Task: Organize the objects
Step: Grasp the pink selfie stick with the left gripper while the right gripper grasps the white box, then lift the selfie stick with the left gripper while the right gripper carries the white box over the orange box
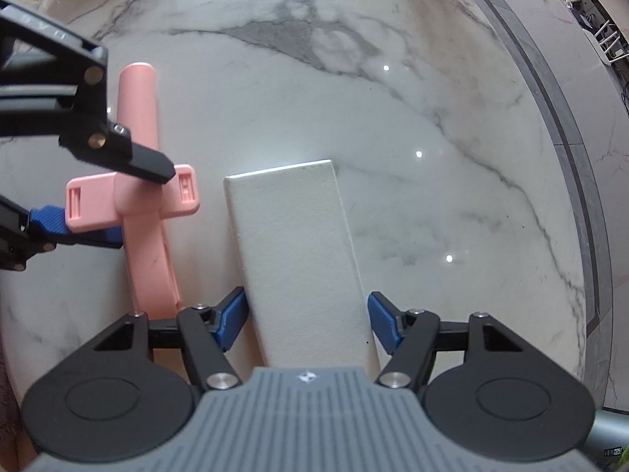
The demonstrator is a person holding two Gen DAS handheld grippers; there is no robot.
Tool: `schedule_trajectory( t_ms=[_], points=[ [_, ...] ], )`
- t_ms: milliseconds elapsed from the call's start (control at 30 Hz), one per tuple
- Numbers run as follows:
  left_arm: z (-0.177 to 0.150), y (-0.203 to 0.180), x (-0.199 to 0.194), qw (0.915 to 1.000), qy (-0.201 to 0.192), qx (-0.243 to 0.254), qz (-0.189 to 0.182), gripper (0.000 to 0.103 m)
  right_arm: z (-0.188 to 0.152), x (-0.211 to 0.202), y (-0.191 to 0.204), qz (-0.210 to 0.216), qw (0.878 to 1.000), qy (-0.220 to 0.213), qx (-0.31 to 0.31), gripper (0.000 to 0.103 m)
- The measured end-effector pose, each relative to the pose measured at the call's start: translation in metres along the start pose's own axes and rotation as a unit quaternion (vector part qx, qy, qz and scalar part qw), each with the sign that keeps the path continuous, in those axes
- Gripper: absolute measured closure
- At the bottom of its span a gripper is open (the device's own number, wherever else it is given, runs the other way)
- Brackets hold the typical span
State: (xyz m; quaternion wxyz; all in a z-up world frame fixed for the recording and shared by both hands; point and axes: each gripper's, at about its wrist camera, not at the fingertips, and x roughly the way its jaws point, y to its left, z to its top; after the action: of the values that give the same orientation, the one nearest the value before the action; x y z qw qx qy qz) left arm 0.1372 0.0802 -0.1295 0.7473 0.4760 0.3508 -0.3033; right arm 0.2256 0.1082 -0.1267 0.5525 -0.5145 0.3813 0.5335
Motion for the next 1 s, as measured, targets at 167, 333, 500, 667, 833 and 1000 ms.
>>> schedule_trajectory(
  t_ms=[167, 333, 500, 667, 833, 1000],
  points=[
    [-0.003, -0.002, -0.014, 0.9996, -0.003, -0.025, 0.014, 0.051, -0.003, -0.021, 0.006, -0.005, 1.0, -0.019, -0.003, 0.036],
    [0.005, -0.003, -0.033, 0.9989, -0.009, -0.035, 0.031, 0.051, -0.002, -0.052, 0.011, -0.026, 0.999, -0.044, -0.009, 0.036],
    [0.018, 0.017, -0.051, 0.9977, -0.017, -0.036, 0.054, 0.051, -0.003, -0.09, 0.02, -0.056, 0.996, -0.065, -0.023, 0.036],
    [0.041, 0.033, -0.078, 0.9955, -0.038, -0.038, 0.078, 0.051, -0.019, -0.151, 0.023, -0.086, 0.992, -0.089, -0.03, 0.036],
    [0.072, 0.037, -0.096, 0.9929, -0.067, -0.03, 0.093, 0.051, -0.062, -0.2, 0.027, -0.108, 0.99, -0.088, -0.026, 0.036],
    [0.109, 0.028, -0.101, 0.9915, -0.087, 0.012, 0.096, 0.051, -0.122, -0.214, 0.03, -0.125, 0.991, -0.051, -0.009, 0.036]
  ],
)
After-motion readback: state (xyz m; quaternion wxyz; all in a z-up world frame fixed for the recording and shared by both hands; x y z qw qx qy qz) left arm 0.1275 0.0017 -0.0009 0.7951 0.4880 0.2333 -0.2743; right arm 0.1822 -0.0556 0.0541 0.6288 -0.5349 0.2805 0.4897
